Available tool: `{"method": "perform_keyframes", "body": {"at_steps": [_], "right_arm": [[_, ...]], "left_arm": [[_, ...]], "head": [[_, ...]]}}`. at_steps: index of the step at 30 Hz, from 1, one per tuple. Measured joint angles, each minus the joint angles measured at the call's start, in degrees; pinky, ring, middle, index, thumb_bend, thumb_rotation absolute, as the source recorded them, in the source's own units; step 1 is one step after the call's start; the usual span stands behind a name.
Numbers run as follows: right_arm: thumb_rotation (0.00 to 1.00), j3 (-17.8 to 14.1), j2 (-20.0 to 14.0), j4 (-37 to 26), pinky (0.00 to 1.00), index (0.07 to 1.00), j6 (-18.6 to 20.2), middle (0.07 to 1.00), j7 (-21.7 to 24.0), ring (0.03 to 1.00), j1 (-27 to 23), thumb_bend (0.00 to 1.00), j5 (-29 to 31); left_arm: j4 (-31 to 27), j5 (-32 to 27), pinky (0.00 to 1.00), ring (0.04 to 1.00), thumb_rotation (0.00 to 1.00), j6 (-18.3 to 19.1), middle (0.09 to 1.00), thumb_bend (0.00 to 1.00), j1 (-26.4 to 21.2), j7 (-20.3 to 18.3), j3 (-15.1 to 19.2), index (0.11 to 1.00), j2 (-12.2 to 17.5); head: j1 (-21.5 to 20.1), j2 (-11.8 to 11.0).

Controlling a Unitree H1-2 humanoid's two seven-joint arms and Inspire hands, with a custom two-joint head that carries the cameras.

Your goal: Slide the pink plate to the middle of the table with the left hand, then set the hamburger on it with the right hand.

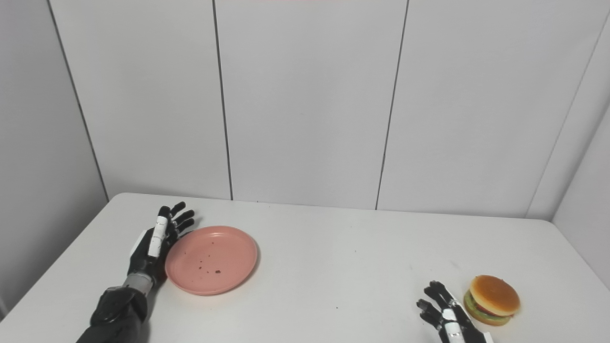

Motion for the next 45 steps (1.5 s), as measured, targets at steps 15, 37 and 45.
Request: {"method": "perform_keyframes", "body": {"at_steps": [15, 37, 45], "right_arm": [[0.85, 0.77, 0.79, -1.72, 0.83, 0.862, 1.44, 0.865, -1.48, 0.801, 0.96, 0.79, -1.26], [0.88, 4.51, 4.63, -4.27, 0.85, 0.873, 3.55, 0.873, -4.67, 0.815, 1.90, 0.78, -5.87], [0.88, 5.44, 6.25, -4.74, 0.85, 0.877, 4.70, 0.874, -6.10, 0.813, 1.98, 0.77, -7.18]], "left_arm": [[-3.10, 0.36, 0.81, 0.883, 0.91, 2.21, 0.865, 0.96, 0.86, 0.09, -1.37, 0.870, -1.93], [-7.00, 0.43, 0.79, 0.874, 0.93, 4.81, 0.850, 0.92, 1.39, 0.92, -1.73, 0.876, -7.38], [-9.38, 1.60, 0.83, 0.890, 0.94, 6.60, 0.852, 0.89, 2.04, 2.50, -2.97, 0.885, -9.31]], "head": [[-2.99, 0.79], [-12.38, 1.93], [-15.29, 2.46]]}}
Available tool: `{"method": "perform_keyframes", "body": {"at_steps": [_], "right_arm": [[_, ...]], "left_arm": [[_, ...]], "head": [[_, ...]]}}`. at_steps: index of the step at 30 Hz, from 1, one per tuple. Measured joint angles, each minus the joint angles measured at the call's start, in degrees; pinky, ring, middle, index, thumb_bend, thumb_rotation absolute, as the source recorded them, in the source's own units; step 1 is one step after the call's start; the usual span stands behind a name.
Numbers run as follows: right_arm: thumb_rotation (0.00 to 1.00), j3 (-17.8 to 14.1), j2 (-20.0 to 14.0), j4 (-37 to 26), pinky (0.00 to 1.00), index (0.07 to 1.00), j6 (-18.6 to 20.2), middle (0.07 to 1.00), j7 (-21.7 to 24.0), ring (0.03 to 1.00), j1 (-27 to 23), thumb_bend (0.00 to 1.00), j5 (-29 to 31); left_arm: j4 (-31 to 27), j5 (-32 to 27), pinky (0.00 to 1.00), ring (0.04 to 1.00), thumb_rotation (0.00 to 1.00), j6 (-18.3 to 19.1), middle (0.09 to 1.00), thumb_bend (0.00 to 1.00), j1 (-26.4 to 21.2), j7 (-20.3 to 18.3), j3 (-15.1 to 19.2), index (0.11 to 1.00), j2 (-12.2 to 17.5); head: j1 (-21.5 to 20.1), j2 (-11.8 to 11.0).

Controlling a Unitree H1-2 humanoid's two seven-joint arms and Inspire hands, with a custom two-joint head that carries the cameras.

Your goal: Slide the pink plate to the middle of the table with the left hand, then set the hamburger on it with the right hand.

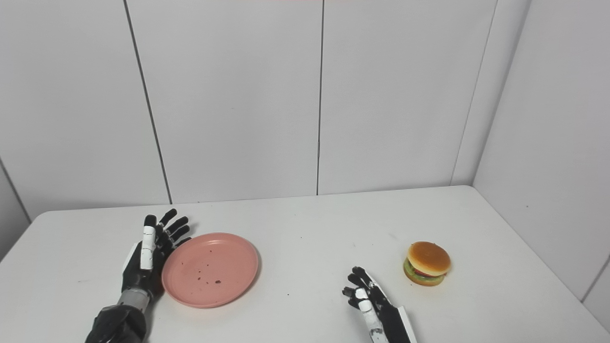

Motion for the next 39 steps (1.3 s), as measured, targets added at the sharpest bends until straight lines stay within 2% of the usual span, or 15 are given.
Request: {"method": "perform_keyframes", "body": {"at_steps": [8, 14, 21, 29, 33, 39], "right_arm": [[0.89, 0.85, 1.45, -0.19, 0.85, 0.872, 0.70, 0.873, -0.95, 0.813, -0.01, 0.77, -1.12], [0.89, 1.04, 1.55, -0.18, 0.84, 0.868, 0.70, 0.870, -1.44, 0.808, -0.01, 0.78, -2.22], [0.89, 1.14, 1.65, -0.18, 0.84, 0.869, 0.71, 0.872, -1.55, 0.811, -0.03, 0.77, -2.37], [0.89, 1.23, 1.79, -0.19, 0.85, 0.865, 0.71, 0.872, -1.96, 0.812, -0.02, 0.74, -2.45], [0.89, 1.39, 1.88, -0.19, 0.85, 0.870, 0.76, 0.874, -2.31, 0.814, -0.02, 0.76, -2.75], [0.89, 1.45, 1.88, -0.18, 0.84, 0.872, 0.84, 0.872, -2.37, 0.815, -0.02, 0.76, -2.87]], "left_arm": [[-1.00, 0.73, 0.82, 0.891, 0.94, 0.89, 0.857, 0.88, 0.06, 0.69, -1.02, 0.877, -1.61], [-1.51, 1.83, 0.91, 0.900, 0.94, 1.40, 0.854, 0.88, 0.09, 2.77, -1.24, 0.884, -2.92], [-2.10, 2.43, 0.93, 0.897, 0.93, 1.94, 0.849, 0.91, 0.08, 4.49, -1.37, 0.875, -5.20], [-2.05, 3.50, 0.92, 0.892, 0.93, 1.92, 0.838, 0.91, 0.02, 5.27, -1.55, 0.858, -5.56], [-1.61, 3.56, 0.95, 0.898, 0.93, 1.74, 0.842, 0.93, -0.09, 5.28, -1.53, 0.864, -5.64], [-1.08, 3.55, 0.94, 0.896, 0.93, 1.11, 0.842, 0.92, -0.23, 5.05, -1.50, 0.861, -5.63]], "head": [[-1.67, 0.44], [-2.20, 0.62], [-2.29, 0.70], [-3.86, 0.97], [-3.87, 0.97], [-3.87, 0.88]]}}
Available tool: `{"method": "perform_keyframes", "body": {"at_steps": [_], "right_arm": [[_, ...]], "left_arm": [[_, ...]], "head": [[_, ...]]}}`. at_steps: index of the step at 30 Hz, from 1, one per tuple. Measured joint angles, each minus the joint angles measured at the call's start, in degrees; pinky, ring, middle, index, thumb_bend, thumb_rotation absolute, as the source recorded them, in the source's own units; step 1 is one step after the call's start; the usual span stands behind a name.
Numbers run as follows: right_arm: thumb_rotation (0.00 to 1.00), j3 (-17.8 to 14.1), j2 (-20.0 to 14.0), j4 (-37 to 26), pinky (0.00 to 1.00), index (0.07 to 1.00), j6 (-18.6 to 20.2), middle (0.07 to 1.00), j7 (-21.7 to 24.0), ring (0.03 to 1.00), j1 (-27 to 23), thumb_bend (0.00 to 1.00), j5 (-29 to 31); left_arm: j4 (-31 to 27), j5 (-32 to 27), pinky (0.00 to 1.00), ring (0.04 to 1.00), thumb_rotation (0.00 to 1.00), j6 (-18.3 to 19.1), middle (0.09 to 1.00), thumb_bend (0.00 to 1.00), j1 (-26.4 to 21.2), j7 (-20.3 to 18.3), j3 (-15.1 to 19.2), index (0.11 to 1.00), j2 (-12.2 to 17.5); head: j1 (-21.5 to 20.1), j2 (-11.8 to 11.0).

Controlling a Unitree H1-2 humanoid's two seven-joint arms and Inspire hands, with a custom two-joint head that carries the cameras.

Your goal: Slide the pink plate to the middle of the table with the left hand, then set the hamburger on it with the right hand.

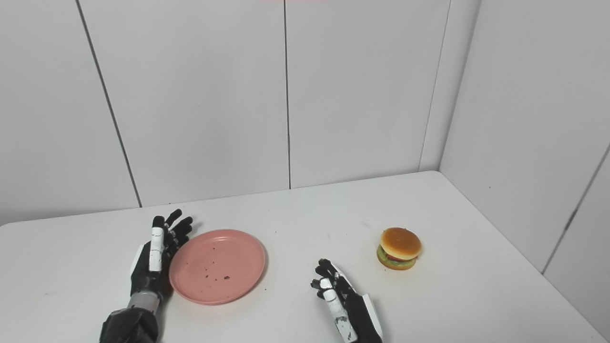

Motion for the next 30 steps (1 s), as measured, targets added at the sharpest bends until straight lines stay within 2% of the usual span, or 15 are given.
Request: {"method": "perform_keyframes", "body": {"at_steps": [6, 9, 15, 18, 20, 26, 28, 30], "right_arm": [[0.89, 0.18, -0.06, 0.00, 0.82, 0.869, -0.04, 0.869, -0.07, 0.807, 0.02, 0.73, -0.56], [0.91, 0.83, -0.26, 0.00, 0.81, 0.872, -0.33, 0.873, -0.45, 0.798, 0.05, 0.70, -2.93], [0.94, 1.52, -0.98, -0.23, 0.78, 0.862, -2.00, 0.864, -1.32, 0.794, 0.26, 0.72, -8.14], [0.94, 1.35, -1.73, -2.10, 0.76, 0.852, -1.99, 0.846, -1.62, 0.782, 0.79, 0.72, -10.43], [0.95, 0.94, -2.68, -4.79, 0.73, 0.846, -1.98, 0.835, -1.90, 0.769, 0.56, 0.69, -12.38], [0.98, -0.03, -6.61, -10.52, 0.68, 0.845, -1.73, 0.839, -2.24, 0.775, -4.82, 0.68, -19.72], [0.99, -0.01, -7.52, -11.38, 0.66, 0.836, -1.28, 0.831, -2.23, 0.747, -6.91, 0.70, -22.48], [0.94, 0.09, -8.51, -11.59, 0.64, 0.830, -0.86, 0.834, -2.18, 0.744, -9.04, 0.72, -26.18]], "left_arm": [[-0.08, 0.00, 0.95, 0.892, 0.93, -0.07, 0.834, 0.93, 0.06, 0.00, 0.00, 0.861, -0.01], [-0.12, -0.01, 0.95, 0.893, 0.93, -0.06, 0.836, 0.93, 0.10, -0.01, 0.02, 0.864, -0.03], [0.06, -0.15, 0.95, 0.896, 0.93, -0.13, 0.845, 0.91, 0.01, -0.22, 0.07, 0.867, -0.09], [0.75, -0.17, 0.94, 0.893, 0.92, -0.84, 0.840, 0.92, -0.19, -0.68, 0.10, 0.862, -0.14], [1.74, -0.18, 0.94, 0.893, 0.92, -1.38, 0.838, 0.92, -0.64, -0.77, 0.15, 0.862, -0.14], [2.33, -0.17, 0.95, 0.898, 0.92, -1.74, 0.838, 0.93, -0.96, -0.88, 0.20, 0.861, -0.13], [2.75, -0.20, 0.95, 0.901, 0.92, -1.94, 0.842, 0.92, -1.18, -0.98, 0.31, 0.863, -0.15], [2.91, -0.22, 0.94, 0.899, 0.92, -1.97, 0.847, 0.92, -1.33, -1.08, 0.40, 0.869, -0.22]], "head": [[-0.18, 0.00], [-0.35, -0.09], [-0.70, -0.26], [-0.79, -0.53], [-0.70, -0.62], [-0.44, -0.97], [-0.53, -1.05], [-0.53, -1.14]]}}
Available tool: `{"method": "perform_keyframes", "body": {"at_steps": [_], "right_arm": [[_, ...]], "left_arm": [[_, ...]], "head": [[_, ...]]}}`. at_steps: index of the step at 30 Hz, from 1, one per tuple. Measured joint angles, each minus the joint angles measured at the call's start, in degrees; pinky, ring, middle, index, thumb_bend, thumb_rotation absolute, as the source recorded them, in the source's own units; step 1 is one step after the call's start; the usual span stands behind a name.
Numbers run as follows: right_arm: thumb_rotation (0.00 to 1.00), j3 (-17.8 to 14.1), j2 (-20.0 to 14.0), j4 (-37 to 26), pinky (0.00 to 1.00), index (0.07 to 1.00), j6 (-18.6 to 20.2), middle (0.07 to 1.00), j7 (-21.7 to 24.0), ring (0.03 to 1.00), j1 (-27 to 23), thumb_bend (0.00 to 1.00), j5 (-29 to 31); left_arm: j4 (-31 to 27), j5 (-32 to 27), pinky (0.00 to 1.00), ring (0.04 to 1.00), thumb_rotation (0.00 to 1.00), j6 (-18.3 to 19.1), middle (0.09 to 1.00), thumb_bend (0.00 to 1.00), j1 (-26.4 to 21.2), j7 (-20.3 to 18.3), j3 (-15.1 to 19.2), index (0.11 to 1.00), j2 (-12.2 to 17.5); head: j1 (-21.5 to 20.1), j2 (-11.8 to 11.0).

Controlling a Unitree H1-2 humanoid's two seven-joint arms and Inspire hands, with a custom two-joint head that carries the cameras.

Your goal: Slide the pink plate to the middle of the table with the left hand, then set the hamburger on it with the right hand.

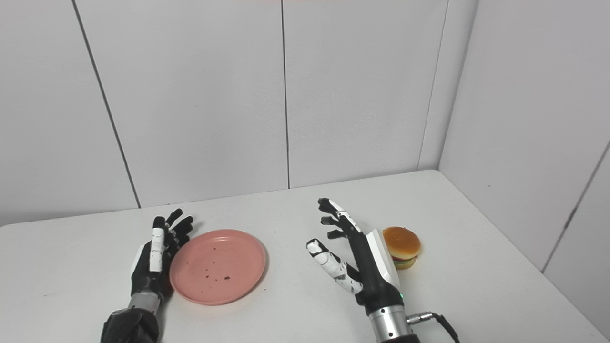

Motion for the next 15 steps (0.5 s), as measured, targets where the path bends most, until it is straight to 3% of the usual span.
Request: {"method": "perform_keyframes", "body": {"at_steps": [6, 8, 15], "right_arm": [[0.94, -1.33, -3.28, -0.03, 0.58, 0.821, 0.45, 0.815, 0.91, 0.728, -2.32, 0.77, -2.44], [0.94, -1.88, -5.05, -0.02, 0.66, 0.821, 0.57, 0.820, 1.02, 0.764, -3.44, 0.77, -3.48], [0.90, -1.85, -8.61, 1.22, 0.73, 0.810, 4.10, 0.843, 2.77, 0.834, -6.75, 0.78, -10.15]], "left_arm": [[0.27, 0.01, 0.93, 0.898, 0.92, -0.17, 0.839, 0.93, -0.09, -0.17, 0.06, 0.882, 0.01], [0.74, 0.01, 0.93, 0.896, 0.91, -0.41, 0.840, 0.92, -0.30, -0.19, 0.08, 0.886, 0.01], [1.21, 0.00, 0.92, 0.891, 0.92, -0.76, 0.837, 0.92, -0.58, -0.19, 0.16, 0.886, -0.11]], "head": [[0.09, 0.00], [0.09, 0.00], [0.26, -0.09]]}}
